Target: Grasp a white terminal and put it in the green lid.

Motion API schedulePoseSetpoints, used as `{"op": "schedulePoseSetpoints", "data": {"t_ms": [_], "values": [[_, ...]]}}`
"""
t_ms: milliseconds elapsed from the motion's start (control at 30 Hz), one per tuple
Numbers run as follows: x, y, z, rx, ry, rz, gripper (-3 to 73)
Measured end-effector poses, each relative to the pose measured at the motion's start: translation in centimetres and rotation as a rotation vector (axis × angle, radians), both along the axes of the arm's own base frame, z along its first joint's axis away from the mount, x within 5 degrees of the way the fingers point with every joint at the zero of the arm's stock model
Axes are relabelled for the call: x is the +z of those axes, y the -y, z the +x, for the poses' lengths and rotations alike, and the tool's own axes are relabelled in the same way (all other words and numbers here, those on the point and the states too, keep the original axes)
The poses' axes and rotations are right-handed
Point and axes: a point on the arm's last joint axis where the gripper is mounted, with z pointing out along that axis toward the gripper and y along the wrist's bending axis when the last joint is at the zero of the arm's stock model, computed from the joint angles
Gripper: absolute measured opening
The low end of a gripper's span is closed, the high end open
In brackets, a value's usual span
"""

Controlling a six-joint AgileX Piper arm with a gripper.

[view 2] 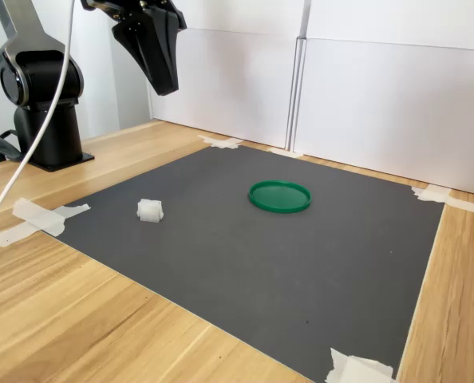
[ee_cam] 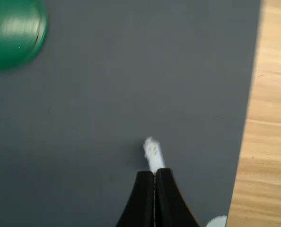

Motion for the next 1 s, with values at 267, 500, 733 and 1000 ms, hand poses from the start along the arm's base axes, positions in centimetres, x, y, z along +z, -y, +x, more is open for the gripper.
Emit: {"op": "schedulePoseSetpoints", "data": {"t_ms": [267, 500, 733, 1000], "values": [[-0.9, -0.8, 1.1, 0.321, -0.275, -0.02, -2.2], [-1.5, -0.5, 2.0, 0.433, -0.333, -0.091, -2.0], [-2.1, 0.5, 2.3, 0.486, -0.395, -0.208, 8.2], [-2.2, 1.0, 2.5, 0.462, -0.405, -0.26, 46.7]]}}
